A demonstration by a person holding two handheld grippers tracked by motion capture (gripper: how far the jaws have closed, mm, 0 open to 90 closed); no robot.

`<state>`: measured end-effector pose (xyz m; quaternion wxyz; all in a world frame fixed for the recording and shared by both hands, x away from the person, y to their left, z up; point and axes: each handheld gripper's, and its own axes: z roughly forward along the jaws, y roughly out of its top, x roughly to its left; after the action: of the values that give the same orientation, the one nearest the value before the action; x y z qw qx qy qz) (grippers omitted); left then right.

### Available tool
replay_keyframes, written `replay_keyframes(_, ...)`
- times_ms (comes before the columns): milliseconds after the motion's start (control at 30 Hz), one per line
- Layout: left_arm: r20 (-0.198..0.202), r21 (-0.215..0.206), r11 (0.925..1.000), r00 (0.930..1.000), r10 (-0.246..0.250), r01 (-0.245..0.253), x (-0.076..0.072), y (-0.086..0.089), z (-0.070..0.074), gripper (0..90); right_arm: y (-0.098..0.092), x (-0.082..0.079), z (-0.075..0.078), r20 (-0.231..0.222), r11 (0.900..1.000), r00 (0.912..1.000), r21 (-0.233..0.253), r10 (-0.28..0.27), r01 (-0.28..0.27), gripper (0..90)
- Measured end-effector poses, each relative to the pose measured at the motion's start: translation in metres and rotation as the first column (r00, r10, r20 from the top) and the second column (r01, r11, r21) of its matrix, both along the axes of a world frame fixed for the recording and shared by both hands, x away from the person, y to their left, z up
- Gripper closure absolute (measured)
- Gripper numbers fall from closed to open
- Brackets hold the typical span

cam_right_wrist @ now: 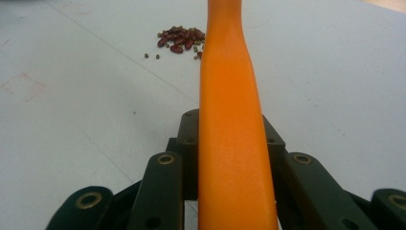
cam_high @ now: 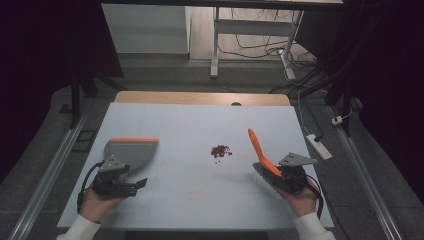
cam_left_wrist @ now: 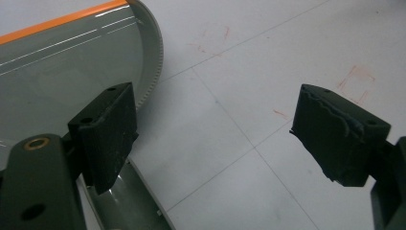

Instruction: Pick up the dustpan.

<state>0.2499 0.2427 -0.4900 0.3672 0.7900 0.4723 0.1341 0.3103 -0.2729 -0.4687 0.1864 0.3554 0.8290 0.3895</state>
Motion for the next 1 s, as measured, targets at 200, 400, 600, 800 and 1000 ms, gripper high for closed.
replay_keyframes(200, -0.019, 0.023, 0.9978, 0.9979, 0.062, -0.062, -0.001, 0.002, 0.008, 16.4, -0.004, 0.001, 0.002, 0.006, 1.000, 1.0000, 0.022, 0.007, -0.007, 70.7)
replay_keyframes(400, -0.061, 0.024, 0.9897, 0.9879, 0.142, -0.141, -0.002, 0.009, 0.004, 16.1, -0.006, 0.000, 0.003, 0.024, 1.000, 0.9995, 0.008, 0.018, -0.019, 70.7)
replay_keyframes(600, -0.060, 0.062, 0.9813, 0.9807, 0.186, -0.182, -0.007, 0.015, 0.006, 15.9, -0.012, 0.001, 0.007, 0.031, 0.998, 0.9994, 0.058, 0.016, -0.018, 70.7)
replay_keyframes(800, -0.070, 0.088, 0.9739, 0.9740, 0.216, -0.209, -0.007, 0.018, 0.005, 14.7, -0.013, 0.000, 0.006, 0.028, 0.998, 0.9995, 0.066, 0.015, -0.017, 70.7)
replay_keyframes(1000, -0.093, 0.135, 0.9547, 0.9559, 0.279, -0.265, -0.008, 0.027, -0.008, 13.9, -0.013, 0.002, 0.007, 0.031, 0.998, 0.9994, 0.065, 0.014, -0.016, 70.7)
